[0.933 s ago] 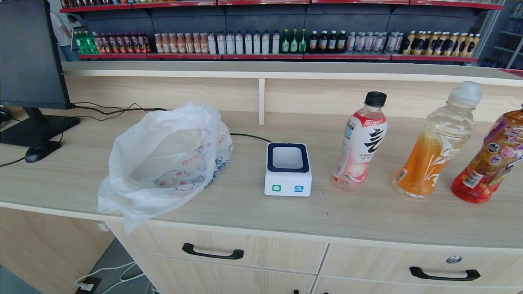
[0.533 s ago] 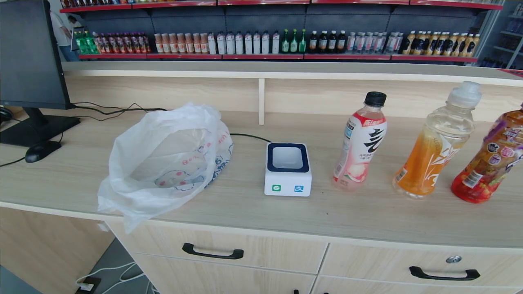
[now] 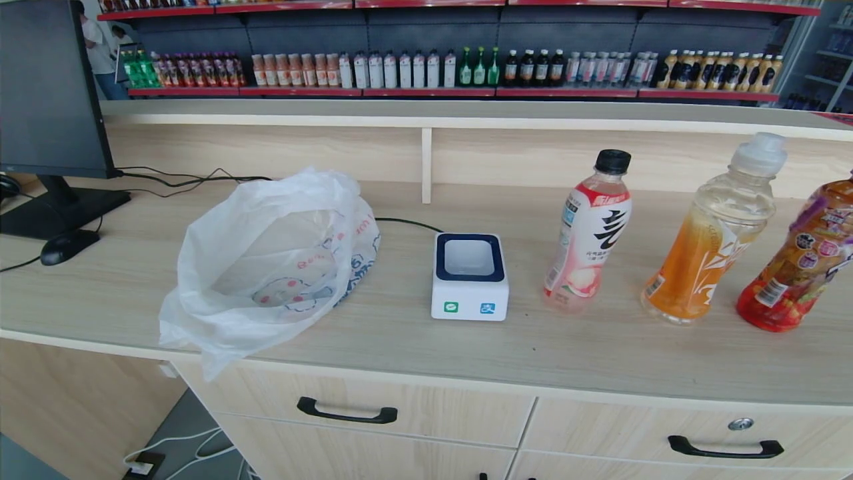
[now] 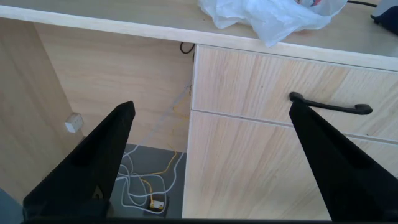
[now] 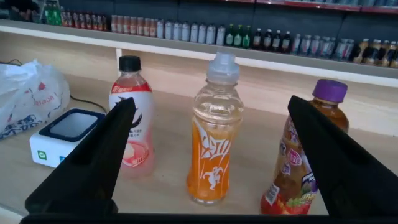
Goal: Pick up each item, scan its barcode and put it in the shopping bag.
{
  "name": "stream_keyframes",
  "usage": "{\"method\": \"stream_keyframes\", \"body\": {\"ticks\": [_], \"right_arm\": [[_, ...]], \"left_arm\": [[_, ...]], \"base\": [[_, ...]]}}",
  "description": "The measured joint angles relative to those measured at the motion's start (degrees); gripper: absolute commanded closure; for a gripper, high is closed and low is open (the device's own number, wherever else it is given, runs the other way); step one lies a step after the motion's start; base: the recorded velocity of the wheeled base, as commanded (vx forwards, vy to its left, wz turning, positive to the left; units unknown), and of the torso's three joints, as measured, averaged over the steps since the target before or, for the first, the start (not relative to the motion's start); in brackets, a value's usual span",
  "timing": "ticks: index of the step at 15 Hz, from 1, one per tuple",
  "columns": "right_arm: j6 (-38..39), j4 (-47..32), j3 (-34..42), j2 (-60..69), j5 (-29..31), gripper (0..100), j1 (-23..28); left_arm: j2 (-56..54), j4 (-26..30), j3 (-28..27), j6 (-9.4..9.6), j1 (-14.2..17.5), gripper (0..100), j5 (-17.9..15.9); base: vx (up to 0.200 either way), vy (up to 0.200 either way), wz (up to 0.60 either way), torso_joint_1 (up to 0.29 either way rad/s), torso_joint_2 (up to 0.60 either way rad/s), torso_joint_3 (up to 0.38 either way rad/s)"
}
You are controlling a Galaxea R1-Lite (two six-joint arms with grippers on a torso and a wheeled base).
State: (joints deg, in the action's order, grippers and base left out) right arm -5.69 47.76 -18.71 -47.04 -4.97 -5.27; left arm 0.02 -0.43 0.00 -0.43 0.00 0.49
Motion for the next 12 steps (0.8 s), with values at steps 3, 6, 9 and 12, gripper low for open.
{"method": "stream_keyframes", "body": {"ticks": [3, 6, 9, 12], "right_arm": [[0.11, 10.23, 0.09, -7.08, 0.05, 0, -4.1], [0.8, 19.35, 0.89, -14.4, 0.11, 0, -6.63], [0.79, 25.78, 0.66, -21.11, 4.22, 0, -12.92], [0.52, 26.99, 0.22, -24.76, 18.47, 0, -24.61]], "left_arm": [[0.0, 0.0, 0.0, 0.0, 0.0, 0, 0.0], [0.0, 0.0, 0.0, 0.02, 0.0, 0, -0.02], [0.0, 0.0, 0.0, 0.0, 0.0, 0, 0.0], [0.0, 0.0, 0.0, 0.02, 0.0, 0, 0.0]], "base": [[0.0, 0.0, 0.0, 0.0, 0.0, 0.0], [0.0, 0.0, 0.0, 0.0, 0.0, 0.0], [0.0, 0.0, 0.0, 0.0, 0.0, 0.0], [0.0, 0.0, 0.0, 0.0, 0.0, 0.0]]}}
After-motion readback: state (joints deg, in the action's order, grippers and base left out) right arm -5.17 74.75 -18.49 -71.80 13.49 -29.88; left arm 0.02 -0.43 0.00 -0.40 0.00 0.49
